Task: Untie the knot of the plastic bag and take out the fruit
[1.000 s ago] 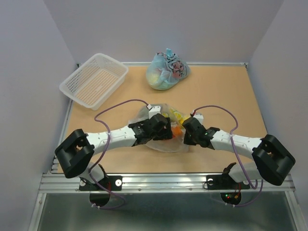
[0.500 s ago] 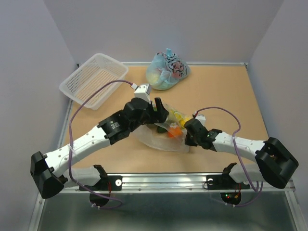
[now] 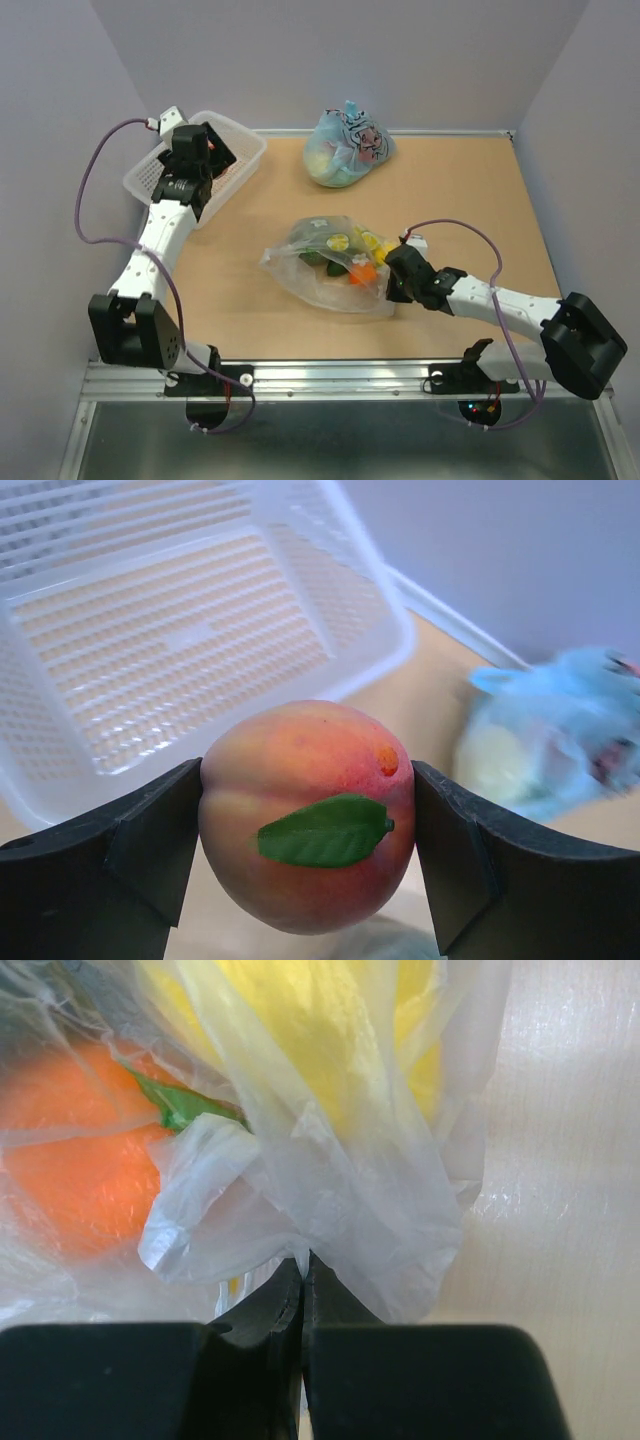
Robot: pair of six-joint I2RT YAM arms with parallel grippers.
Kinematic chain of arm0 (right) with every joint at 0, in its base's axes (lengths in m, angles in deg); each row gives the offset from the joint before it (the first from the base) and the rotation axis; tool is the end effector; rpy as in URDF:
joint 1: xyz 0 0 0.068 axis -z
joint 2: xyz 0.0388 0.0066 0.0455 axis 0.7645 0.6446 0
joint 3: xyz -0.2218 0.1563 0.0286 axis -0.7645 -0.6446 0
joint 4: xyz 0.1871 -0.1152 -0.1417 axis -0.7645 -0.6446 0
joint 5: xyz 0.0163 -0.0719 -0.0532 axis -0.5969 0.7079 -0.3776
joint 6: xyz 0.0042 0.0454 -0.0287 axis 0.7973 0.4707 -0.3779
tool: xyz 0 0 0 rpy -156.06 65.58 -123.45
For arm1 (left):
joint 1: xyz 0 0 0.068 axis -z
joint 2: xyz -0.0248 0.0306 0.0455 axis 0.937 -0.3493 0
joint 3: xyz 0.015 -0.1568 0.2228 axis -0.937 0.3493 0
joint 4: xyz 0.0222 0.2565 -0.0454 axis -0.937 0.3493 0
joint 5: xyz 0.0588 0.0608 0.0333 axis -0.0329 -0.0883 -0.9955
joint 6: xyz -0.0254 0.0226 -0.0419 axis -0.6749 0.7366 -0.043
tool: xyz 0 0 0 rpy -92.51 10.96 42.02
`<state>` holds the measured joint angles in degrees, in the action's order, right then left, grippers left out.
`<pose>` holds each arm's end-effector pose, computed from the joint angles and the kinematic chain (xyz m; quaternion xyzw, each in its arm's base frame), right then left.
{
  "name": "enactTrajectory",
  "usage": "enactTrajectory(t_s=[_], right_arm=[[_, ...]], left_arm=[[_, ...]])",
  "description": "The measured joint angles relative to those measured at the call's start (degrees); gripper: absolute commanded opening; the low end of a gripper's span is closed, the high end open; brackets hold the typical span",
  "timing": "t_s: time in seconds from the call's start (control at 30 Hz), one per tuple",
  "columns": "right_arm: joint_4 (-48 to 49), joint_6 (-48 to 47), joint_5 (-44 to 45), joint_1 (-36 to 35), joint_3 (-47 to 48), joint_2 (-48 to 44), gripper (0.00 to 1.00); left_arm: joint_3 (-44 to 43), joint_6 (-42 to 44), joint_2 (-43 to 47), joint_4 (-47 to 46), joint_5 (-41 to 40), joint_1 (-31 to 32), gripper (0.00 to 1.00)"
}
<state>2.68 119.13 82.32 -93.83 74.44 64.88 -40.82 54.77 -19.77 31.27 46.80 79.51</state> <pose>0.1689 0.1489 0.1691 0.0323 0.9458 0.1020 0.3065 0.3111 -0.0445 0.3886 -0.2142 0.7639 -0.0952 0.6013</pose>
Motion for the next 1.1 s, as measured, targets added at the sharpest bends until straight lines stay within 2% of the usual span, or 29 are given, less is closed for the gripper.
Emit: enactTrajectory(t_s=[0.07,0.17,0.27,0.3,0.47,0.9,1.0,1.1], right_arm=[[-0.5,-0.8,-0.3,0.0,0.5,-0.5,0.02],[-0.7,-2.1,-0.7,0.0,1.2,-1.2,0.02],[-0.9,-3.0,-1.2,0.0,1.6,-1.9,0.03],[-0.9,-3.2,-1.3,0.0,1.6,-2.2,0.05],[-1.8,-3.9,-1.8,0.0,1.6,-3.7,0.09],[-2.1,-5.4,-2.1,0.0,1.6,-4.7,0.12],[-2.2,-5.5,-2.1,0.0,1.6,-4.7,0.12],[-2.2,-5.4,-1.9,0.0,1.6,-4.7,0.12]], left_arm=[[0.0,0.0,-5.0,-0.7,-0.2,-4.4,0.48],[-1.8,-0.1,-13.9,-1.0,0.1,-9.7,0.56],[-5.6,0.0,-21.7,-1.2,0.6,-13.0,0.76],[-6.4,0.1,-23.0,-1.3,0.7,-13.5,0.85],[-9.9,1.7,-27.0,-1.7,1.1,-16.0,0.98],[-10.5,5.4,-26.6,-2.8,3.1,-15.6,0.99],[-7.5,6.1,-22.8,-2.6,3.8,-14.6,0.99],[-2.6,7.1,-14.6,-1.8,3.8,-10.0,0.99]])
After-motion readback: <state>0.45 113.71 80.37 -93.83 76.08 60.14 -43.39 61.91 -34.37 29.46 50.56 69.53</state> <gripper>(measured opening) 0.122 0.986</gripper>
